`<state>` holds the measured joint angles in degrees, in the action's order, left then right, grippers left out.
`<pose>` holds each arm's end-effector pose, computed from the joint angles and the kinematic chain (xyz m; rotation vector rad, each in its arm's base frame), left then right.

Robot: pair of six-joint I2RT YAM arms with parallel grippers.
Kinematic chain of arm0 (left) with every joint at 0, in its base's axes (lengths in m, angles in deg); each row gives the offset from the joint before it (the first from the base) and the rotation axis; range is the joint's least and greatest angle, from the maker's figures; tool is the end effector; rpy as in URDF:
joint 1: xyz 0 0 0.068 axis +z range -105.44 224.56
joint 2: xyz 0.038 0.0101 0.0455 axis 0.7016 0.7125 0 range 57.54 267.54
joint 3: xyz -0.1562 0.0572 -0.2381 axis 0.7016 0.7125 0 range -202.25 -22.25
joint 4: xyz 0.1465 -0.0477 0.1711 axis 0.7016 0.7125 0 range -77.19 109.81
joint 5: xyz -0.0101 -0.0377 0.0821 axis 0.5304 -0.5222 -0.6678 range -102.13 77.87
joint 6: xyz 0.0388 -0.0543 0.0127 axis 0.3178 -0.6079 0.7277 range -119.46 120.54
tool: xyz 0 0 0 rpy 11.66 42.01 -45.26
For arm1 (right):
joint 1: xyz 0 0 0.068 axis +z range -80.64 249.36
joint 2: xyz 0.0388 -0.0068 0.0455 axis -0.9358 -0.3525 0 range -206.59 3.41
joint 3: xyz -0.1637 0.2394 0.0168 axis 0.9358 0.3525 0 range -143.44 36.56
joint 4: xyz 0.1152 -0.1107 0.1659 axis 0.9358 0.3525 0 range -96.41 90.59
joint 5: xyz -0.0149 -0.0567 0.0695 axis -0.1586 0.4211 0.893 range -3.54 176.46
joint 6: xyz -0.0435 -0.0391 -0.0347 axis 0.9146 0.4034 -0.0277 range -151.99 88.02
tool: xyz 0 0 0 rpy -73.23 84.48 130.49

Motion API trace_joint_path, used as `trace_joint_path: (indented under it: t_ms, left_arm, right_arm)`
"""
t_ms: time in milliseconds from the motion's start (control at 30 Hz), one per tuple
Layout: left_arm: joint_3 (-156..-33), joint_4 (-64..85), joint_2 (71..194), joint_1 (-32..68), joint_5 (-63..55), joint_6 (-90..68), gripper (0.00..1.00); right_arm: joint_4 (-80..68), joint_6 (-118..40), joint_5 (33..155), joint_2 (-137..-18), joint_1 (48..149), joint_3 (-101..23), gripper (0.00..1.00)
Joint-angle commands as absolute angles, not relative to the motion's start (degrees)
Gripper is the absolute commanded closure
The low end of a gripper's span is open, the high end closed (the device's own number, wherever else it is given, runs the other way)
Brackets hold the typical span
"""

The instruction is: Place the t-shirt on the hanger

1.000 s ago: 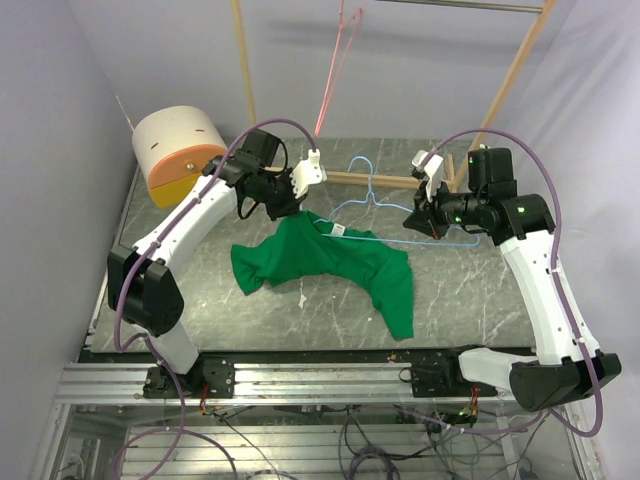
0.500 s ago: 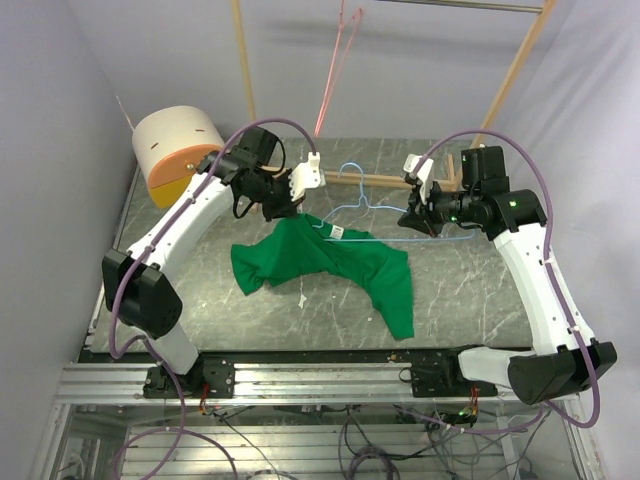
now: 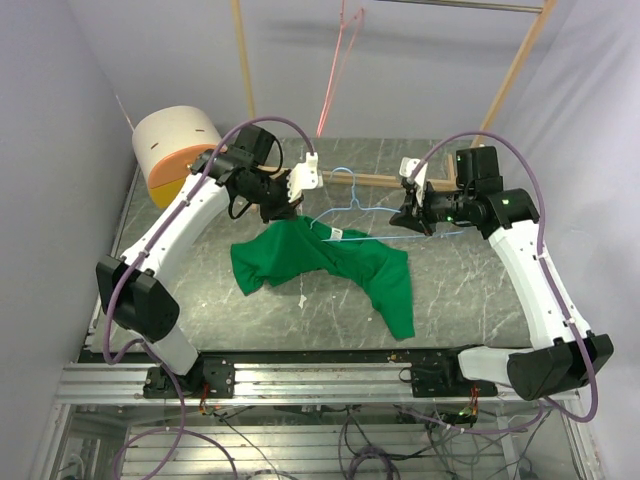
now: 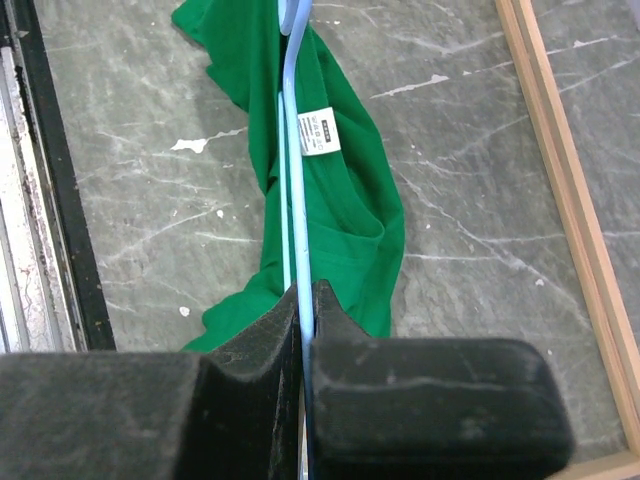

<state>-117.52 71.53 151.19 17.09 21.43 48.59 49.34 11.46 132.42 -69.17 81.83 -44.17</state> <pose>0.2632 -0.1710 0.3608 1.6509 1.7796 -0.5898 0.1984 0.0840 0.3896 -1.3224 1.7360 0.6568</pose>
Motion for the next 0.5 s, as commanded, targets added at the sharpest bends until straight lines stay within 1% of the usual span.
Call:
trace_joint_path:
  t_ms: [0,100,333,467]
  left_arm:
    - [-120.2,72.2,149.1,16.6,25.1,47.9,0.91]
    - [-121.0,72.2,149.2,16.4,26.0,46.8,0.91]
    - [-121.1,72.1,149.1,16.3,26.6,45.0,0.91]
    - [-121.3,73.0,149.0,16.2,27.7,44.4,0.91]
  right_arm:
    - [44.9,11.4,134.9,-69.1,83.1,-41.8,1.00]
    - [41.6,9.5,134.4,-68.2,84.4,-39.1,1.00]
    - [27.7,2.4,130.6,-63.4,88.2,-29.4,1.00]
    - [22.3,0.5,126.8,-61.7,89.8,-26.1,1.00]
